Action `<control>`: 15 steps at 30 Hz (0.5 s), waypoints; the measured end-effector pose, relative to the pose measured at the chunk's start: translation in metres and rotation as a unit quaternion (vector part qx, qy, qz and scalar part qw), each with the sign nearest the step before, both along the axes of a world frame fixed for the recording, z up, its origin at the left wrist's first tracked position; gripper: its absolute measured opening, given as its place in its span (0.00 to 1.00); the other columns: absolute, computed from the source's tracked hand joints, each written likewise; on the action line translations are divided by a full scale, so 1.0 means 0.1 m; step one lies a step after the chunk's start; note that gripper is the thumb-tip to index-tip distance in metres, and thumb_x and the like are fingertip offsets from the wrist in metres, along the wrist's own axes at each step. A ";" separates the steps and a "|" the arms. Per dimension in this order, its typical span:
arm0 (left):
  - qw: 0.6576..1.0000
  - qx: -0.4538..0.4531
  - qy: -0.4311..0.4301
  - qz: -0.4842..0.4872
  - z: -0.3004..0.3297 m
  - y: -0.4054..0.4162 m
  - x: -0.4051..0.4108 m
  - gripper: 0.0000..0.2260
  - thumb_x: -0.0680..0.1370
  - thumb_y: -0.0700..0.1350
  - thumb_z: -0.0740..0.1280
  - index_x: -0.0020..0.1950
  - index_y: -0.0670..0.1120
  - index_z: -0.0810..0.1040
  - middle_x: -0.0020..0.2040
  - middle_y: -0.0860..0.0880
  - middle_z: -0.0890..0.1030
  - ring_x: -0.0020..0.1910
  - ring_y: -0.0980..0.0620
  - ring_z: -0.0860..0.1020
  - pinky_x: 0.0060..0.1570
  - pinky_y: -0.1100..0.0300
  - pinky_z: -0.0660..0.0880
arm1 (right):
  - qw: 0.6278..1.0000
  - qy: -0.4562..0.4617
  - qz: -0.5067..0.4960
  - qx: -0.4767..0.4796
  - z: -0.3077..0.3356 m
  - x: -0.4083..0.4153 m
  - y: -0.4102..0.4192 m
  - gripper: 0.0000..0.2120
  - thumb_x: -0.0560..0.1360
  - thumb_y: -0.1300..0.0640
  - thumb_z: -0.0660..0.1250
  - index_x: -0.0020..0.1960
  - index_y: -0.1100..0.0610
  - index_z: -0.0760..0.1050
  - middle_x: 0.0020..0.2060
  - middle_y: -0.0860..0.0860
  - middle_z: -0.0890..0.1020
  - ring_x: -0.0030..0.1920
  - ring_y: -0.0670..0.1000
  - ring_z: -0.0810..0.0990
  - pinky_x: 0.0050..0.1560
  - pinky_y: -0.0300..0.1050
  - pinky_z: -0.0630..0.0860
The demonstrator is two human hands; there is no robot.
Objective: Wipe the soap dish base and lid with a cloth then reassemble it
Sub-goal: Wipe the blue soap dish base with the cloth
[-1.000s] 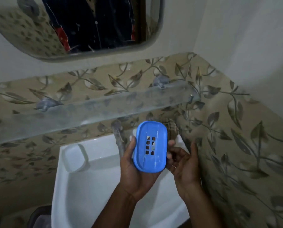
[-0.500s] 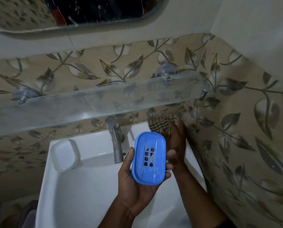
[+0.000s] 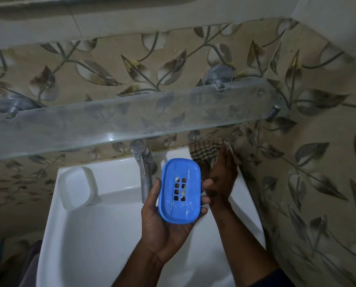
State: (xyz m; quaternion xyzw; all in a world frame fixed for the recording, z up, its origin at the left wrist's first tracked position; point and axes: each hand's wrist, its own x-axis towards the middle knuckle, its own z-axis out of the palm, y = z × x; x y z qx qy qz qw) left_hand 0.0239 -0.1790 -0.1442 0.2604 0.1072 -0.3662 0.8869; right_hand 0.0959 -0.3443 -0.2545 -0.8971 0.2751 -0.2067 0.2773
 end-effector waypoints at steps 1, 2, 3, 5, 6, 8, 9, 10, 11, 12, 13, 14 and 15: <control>1.000 0.004 -0.011 -0.001 -0.02 0.01 0.00 0.33 0.78 0.65 0.54 0.71 0.41 0.75 0.71 0.32 0.72 0.51 0.39 0.81 0.51 0.49 0.81 | 1.000 -0.006 -0.005 0.012 0.00 0.02 -0.01 0.36 0.75 0.49 0.70 0.77 0.58 0.59 0.71 0.60 0.71 0.70 0.61 0.70 0.67 0.57 0.68; 1.000 -0.002 -0.011 -0.002 0.01 0.00 0.02 0.34 0.78 0.65 0.54 0.71 0.41 0.75 0.71 0.32 0.73 0.51 0.39 0.81 0.51 0.49 0.81 | 1.000 -0.017 -0.009 0.016 0.00 0.03 -0.03 0.36 0.75 0.51 0.71 0.77 0.58 0.59 0.67 0.60 0.75 0.67 0.61 0.73 0.64 0.57 0.71; 1.000 -0.017 -0.008 -0.001 0.02 0.00 0.02 0.34 0.79 0.65 0.53 0.72 0.41 0.74 0.71 0.32 0.72 0.51 0.39 0.81 0.52 0.49 0.81 | 0.999 -0.023 -0.013 0.029 0.04 0.03 -0.02 0.37 0.74 0.54 0.72 0.77 0.58 0.59 0.64 0.60 0.77 0.63 0.61 0.76 0.61 0.57 0.74; 1.000 -0.007 0.002 0.005 0.01 0.01 0.03 0.34 0.79 0.65 0.53 0.73 0.42 0.73 0.71 0.32 0.72 0.51 0.39 0.82 0.52 0.49 0.81 | 0.999 -0.025 -0.021 0.036 0.10 0.04 -0.02 0.38 0.72 0.59 0.73 0.77 0.57 0.59 0.57 0.60 0.81 0.57 0.61 0.79 0.56 0.57 0.76; 1.000 -0.003 0.005 0.011 0.04 0.01 0.02 0.34 0.79 0.65 0.53 0.73 0.42 0.73 0.71 0.32 0.73 0.51 0.39 0.82 0.52 0.49 0.81 | 0.998 -0.025 -0.032 0.041 0.11 0.04 -0.03 0.38 0.71 0.60 0.73 0.77 0.56 0.60 0.56 0.59 0.81 0.55 0.60 0.80 0.55 0.57 0.77; 1.000 0.022 0.005 0.016 0.10 0.02 0.00 0.34 0.79 0.65 0.52 0.72 0.42 0.74 0.70 0.32 0.73 0.51 0.39 0.82 0.51 0.49 0.81 | 0.993 -0.036 -0.047 0.099 0.16 0.01 -0.02 0.37 0.71 0.64 0.72 0.76 0.55 0.62 0.58 0.58 0.80 0.57 0.59 0.79 0.57 0.56 0.77; 0.999 0.026 0.006 0.018 0.10 0.03 -0.01 0.33 0.79 0.65 0.52 0.72 0.42 0.74 0.70 0.32 0.74 0.50 0.39 0.82 0.51 0.49 0.81 | 0.985 -0.052 -0.049 0.155 0.20 -0.02 -0.02 0.34 0.71 0.66 0.71 0.74 0.56 0.66 0.58 0.58 0.80 0.58 0.57 0.79 0.58 0.55 0.77; 0.999 0.031 0.008 0.020 0.12 0.04 -0.03 0.33 0.79 0.65 0.52 0.72 0.42 0.74 0.70 0.32 0.74 0.50 0.40 0.82 0.52 0.49 0.81 | 0.971 -0.070 -0.050 0.224 0.24 -0.06 -0.01 0.29 0.71 0.66 0.71 0.70 0.56 0.72 0.57 0.56 0.81 0.56 0.56 0.81 0.58 0.55 0.78; 0.999 0.032 0.009 0.021 0.14 0.06 -0.04 0.33 0.79 0.64 0.52 0.71 0.42 0.75 0.69 0.32 0.74 0.50 0.40 0.82 0.52 0.50 0.80 | 0.953 -0.072 -0.056 0.288 0.32 -0.11 0.00 0.22 0.70 0.64 0.72 0.63 0.54 0.77 0.53 0.54 0.84 0.52 0.55 0.83 0.54 0.54 0.81; 0.999 0.036 0.007 0.023 0.16 0.07 -0.06 0.33 0.79 0.64 0.52 0.71 0.41 0.75 0.69 0.32 0.75 0.50 0.40 0.82 0.52 0.50 0.80 | 0.934 -0.069 -0.065 0.344 0.40 -0.18 0.01 0.15 0.69 0.61 0.74 0.55 0.53 0.80 0.49 0.53 0.85 0.48 0.54 0.84 0.50 0.54 0.82; 0.999 0.034 0.007 0.023 0.15 0.09 -0.08 0.33 0.79 0.64 0.52 0.70 0.41 0.76 0.68 0.32 0.76 0.50 0.40 0.82 0.52 0.50 0.80 | 0.911 -0.063 -0.075 0.400 0.50 -0.26 0.03 0.11 0.68 0.59 0.75 0.50 0.52 0.81 0.45 0.53 0.86 0.45 0.54 0.85 0.45 0.52 0.83; 0.999 0.029 0.006 0.022 0.17 0.12 -0.11 0.33 0.80 0.63 0.52 0.70 0.40 0.76 0.67 0.32 0.76 0.50 0.40 0.81 0.51 0.49 0.80 | 0.884 -0.066 -0.077 0.456 0.59 -0.34 0.05 0.11 0.67 0.57 0.77 0.48 0.54 0.81 0.44 0.54 0.87 0.43 0.55 0.86 0.41 0.49 0.82; 0.999 0.029 0.003 0.023 0.22 0.15 -0.13 0.32 0.79 0.63 0.53 0.70 0.40 0.76 0.67 0.33 0.77 0.51 0.39 0.81 0.52 0.49 0.80 | 0.860 -0.071 -0.075 0.501 0.69 -0.44 0.09 0.12 0.67 0.56 0.78 0.49 0.55 0.82 0.44 0.54 0.87 0.43 0.55 0.86 0.39 0.47 0.80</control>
